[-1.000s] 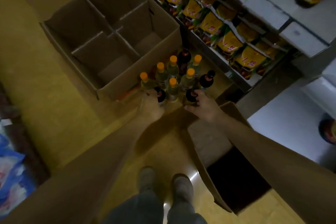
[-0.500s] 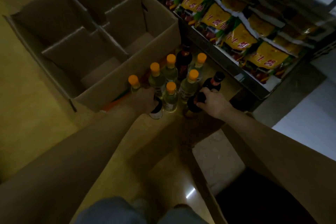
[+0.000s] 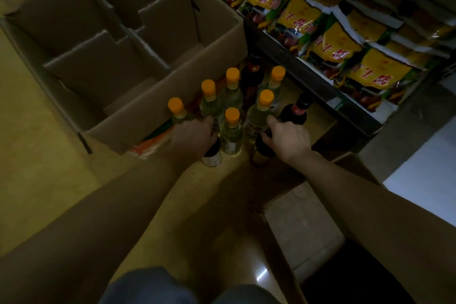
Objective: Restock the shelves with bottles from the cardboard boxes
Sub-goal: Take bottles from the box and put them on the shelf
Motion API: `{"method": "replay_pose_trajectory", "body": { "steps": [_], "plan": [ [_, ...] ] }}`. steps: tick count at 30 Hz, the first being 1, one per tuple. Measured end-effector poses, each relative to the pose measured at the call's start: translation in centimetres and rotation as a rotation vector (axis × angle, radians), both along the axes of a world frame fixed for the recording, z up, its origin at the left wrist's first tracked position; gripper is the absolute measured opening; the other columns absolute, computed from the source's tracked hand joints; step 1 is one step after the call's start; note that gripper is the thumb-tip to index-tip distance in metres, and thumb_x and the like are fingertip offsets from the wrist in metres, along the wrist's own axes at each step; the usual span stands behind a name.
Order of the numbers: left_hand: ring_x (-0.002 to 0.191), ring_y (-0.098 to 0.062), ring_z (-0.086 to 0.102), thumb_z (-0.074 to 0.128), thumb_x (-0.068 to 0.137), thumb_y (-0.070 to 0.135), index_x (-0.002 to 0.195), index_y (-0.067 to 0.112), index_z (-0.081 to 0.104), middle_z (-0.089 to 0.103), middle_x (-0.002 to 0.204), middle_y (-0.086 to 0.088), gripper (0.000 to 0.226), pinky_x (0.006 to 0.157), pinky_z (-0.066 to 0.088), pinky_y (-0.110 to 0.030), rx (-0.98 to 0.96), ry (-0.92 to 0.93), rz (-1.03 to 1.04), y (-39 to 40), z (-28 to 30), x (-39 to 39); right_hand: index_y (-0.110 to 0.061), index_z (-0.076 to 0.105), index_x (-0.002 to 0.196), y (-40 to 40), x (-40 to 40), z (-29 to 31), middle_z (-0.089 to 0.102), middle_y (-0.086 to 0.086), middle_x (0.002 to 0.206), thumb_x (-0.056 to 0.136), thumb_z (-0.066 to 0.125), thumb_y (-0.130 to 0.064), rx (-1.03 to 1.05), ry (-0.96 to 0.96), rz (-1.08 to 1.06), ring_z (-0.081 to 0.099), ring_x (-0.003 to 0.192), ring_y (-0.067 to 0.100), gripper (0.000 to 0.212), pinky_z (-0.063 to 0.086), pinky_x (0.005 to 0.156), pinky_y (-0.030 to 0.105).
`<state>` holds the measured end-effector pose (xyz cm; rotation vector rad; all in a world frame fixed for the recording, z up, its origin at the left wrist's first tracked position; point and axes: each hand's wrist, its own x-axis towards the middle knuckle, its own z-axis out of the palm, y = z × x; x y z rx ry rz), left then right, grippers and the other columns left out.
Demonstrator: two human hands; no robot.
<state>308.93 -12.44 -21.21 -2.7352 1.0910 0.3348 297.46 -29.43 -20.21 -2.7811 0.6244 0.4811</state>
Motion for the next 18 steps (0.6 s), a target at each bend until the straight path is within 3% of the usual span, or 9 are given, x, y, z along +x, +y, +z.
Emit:
{"method": "replay_pose_trajectory", "body": {
  "steps": [8,13,18],
  "plan": [
    [0.087,-0.026,0.062,0.034,0.101,0.038,0.127,0.015,0.047,0.063,0.096,-0.010,0.037,0.059,0.036,-0.031,-0.026,-0.053,-0.047,0.3,4.8,-1.8,-0.014,0.047,0.115,1.2,-1.1,3.9,0.061,0.014,0.097,0.100,0.043,-0.032,0.064,-0.062,-0.036,0.060,0.090,0.033,0.024,0.048,0.071,0.042],
    [0.092,-0.031,0.060,0.035,0.101,0.037,0.127,0.013,0.043,0.061,0.100,-0.013,0.036,0.062,0.038,-0.033,-0.014,0.062,-0.018,0.7,12.9,-2.7,-0.014,0.047,0.113,2.8,-1.8,11.4,0.052,0.009,0.087,0.100,0.041,-0.034,0.046,-0.068,0.013,0.059,0.092,0.034,0.025,0.042,0.065,0.037],
    [0.094,-0.034,0.060,0.034,0.101,0.037,0.122,0.013,0.045,0.062,0.101,-0.012,0.034,0.065,0.039,-0.034,-0.020,0.075,-0.036,1.7,22.9,-3.6,-0.015,0.047,0.117,4.0,-2.4,20.7,0.062,0.014,0.096,0.100,0.042,-0.034,0.020,-0.089,0.070,0.060,0.090,0.035,0.026,0.038,0.062,0.035]
  ]
}}
